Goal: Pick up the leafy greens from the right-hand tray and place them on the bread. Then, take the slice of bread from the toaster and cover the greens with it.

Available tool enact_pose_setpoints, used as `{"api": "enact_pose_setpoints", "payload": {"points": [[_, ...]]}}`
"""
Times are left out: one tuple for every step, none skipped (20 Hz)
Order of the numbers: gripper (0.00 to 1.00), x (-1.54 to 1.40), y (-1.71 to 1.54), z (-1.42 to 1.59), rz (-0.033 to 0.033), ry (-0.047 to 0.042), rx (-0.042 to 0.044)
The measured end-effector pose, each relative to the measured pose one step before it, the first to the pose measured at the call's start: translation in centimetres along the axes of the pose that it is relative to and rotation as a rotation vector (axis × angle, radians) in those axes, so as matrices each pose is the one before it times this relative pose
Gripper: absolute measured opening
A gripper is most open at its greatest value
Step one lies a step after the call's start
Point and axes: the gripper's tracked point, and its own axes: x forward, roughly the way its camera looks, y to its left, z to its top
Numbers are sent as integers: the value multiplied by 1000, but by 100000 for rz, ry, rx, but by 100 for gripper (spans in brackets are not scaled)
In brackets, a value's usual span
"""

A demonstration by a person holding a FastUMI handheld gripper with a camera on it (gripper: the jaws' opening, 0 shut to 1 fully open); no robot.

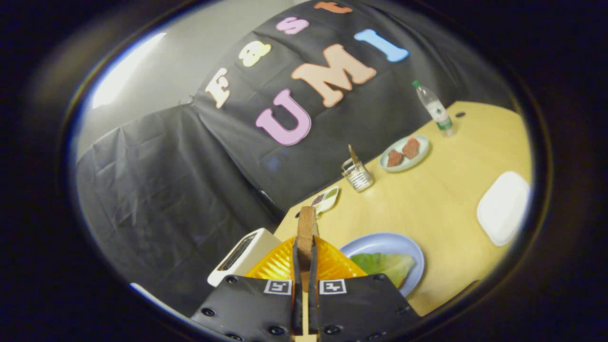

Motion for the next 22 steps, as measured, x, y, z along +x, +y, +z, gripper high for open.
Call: {"api": "enact_pose_setpoints", "payload": {"points": [[7,227,-789,-507,-806,258,2939],[7,327,-816,-518,-819,213,1926],[7,196,-650,-764,-1676,329,588],[7,293,-746,-492,-1752,416,-809],[7,217,-665,-517,-2024,347,-1108],[8,123,-540,-357,-1953,498,-1352],[9,97,-594,-318,-2417,240,-2344],[10,-11,-497,36,-2123,-885,-2457],[11,3,-369,78,-2011,-709,-2419],[12,8,-346,86,-1415,-697,-2263],[13,181,-427,-285,-1664,250,-2962],[14,432,-314,-569,-1478,842,-3140],[14,-307,-420,-268,-1316,899,-3401],[15,172,-162,-166,-433,350,-2693],[16,-128,-7,-41,40,-324,-2759],[17,133,-10,94,244,-1011,-2491],[21,150,-526,-81,-1956,-890,-4039],[24,-208,-256,325,-1173,-593,-3843],[28,-241,17,113,-757,-980,-3243],[31,-169,107,31,-191,-381,-2802],[36,39,-167,79,-507,-363,-3392],[43,-212,72,226,621,-916,-3469]]}}
